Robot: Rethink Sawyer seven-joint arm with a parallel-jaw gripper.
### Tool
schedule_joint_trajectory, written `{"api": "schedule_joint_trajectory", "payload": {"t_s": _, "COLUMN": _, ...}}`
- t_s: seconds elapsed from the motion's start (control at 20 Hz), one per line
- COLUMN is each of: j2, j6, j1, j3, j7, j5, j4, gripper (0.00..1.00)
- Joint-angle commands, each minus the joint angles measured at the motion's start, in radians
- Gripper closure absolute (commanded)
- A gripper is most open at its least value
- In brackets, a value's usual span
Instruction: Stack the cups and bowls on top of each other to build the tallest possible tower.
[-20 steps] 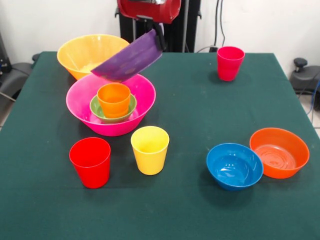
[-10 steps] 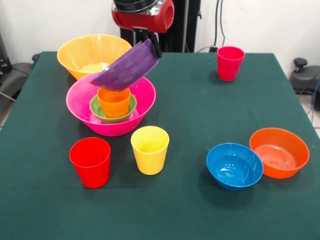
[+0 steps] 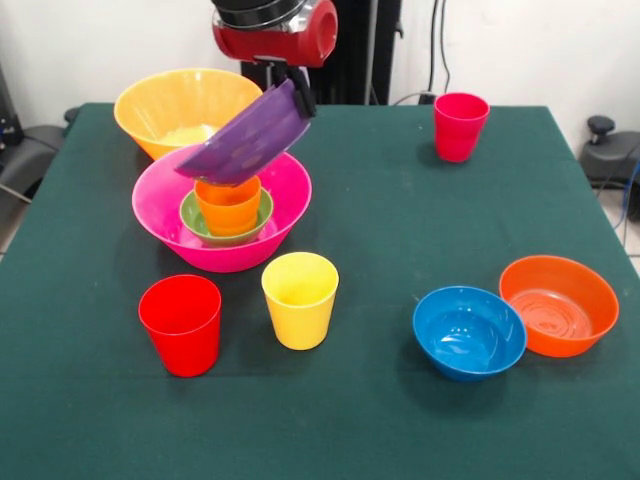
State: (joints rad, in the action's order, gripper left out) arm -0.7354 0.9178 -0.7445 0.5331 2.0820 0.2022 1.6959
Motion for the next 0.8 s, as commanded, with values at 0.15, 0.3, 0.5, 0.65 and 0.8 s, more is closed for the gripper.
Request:
{"api": "schedule_joint_trajectory", "payload": {"t_s": 0.15, "j2": -0.007, "j6": 0.127, "j1": -0.028, "j3": 0.086, "j7": -0.285, "j5": 0.076, "j4": -0.021, "gripper": 1.00}}
{"api": "schedule_joint_trajectory", "payload": {"t_s": 0.3, "j2": -0.026, "j6": 0.165, "j1": -0.044, "j3": 0.098, "j7": -0.294, "j5": 0.078, "j4": -0.028, "gripper": 1.00}}
{"api": "schedule_joint_trajectory", "payload": {"t_s": 0.5, "j2": -0.030, "j6": 0.204, "j1": -0.072, "j3": 0.114, "j7": -0.316, "j5": 0.091, "j4": -0.049, "gripper": 1.00}}
{"api": "schedule_joint_trajectory", "payload": {"t_s": 0.65, "j2": -0.014, "j6": 0.199, "j1": -0.096, "j3": 0.127, "j7": -0.330, "j5": 0.106, "j4": -0.047, "gripper": 1.00}}
{"api": "schedule_joint_trajectory", "payload": {"t_s": 0.8, "j2": 0.015, "j6": 0.192, "j1": -0.111, "j3": 0.137, "j7": -0.339, "j5": 0.126, "j4": -0.063, "gripper": 1.00}}
